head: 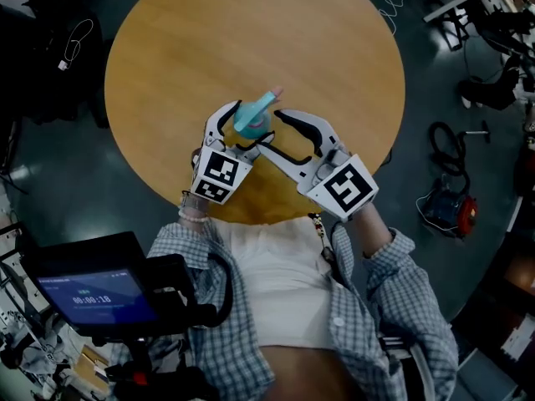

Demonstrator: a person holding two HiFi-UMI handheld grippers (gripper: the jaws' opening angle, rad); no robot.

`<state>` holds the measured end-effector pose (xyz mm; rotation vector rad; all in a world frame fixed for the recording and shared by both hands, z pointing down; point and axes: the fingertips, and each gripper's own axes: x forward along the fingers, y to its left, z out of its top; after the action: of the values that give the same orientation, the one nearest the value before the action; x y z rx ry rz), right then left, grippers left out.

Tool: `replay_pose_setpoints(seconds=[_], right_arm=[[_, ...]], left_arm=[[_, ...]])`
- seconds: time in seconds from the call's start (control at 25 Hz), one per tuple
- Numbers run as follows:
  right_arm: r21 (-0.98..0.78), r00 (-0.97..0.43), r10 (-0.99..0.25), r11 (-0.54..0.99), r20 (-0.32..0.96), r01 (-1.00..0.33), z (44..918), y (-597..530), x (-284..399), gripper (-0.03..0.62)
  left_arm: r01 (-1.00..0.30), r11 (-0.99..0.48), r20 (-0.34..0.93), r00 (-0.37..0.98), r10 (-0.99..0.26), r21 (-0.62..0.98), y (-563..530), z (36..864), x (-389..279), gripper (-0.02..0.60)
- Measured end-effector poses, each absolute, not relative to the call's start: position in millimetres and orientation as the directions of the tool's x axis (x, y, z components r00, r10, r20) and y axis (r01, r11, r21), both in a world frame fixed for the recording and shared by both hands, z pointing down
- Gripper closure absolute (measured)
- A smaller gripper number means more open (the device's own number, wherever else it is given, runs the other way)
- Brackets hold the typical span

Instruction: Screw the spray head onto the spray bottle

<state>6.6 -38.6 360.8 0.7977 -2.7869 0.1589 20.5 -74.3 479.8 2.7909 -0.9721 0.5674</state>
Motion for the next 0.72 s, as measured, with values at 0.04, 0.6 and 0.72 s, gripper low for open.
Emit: replay_pose_setpoints(seconds=[0.04, 0.6, 0.72], right_arm=[[-0.041, -0.832, -0.491, 0.855, 0.258, -0.517, 356.6, -39.1, 13.5, 0.387], [-0.012, -0.923, 0.011, 1.000, 0.384, 0.007, 358.3, -10.4, -2.4, 0.465], [0.025, -0.917, -0.041, 0.999, 0.396, -0.033, 363.3, -14.8, -3.6, 0.468]], left_arm=[[-0.595, -0.803, 0.381, 0.743, -0.550, 0.002, -72.4, 475.7, 20.9, 0.172], [-0.292, -0.955, 0.334, 0.907, -0.258, 0.053, -23.2, 464.8, 51.6, 0.173], [-0.349, -0.937, 0.354, 0.880, -0.316, 0.030, -31.3, 469.3, 46.8, 0.173]])
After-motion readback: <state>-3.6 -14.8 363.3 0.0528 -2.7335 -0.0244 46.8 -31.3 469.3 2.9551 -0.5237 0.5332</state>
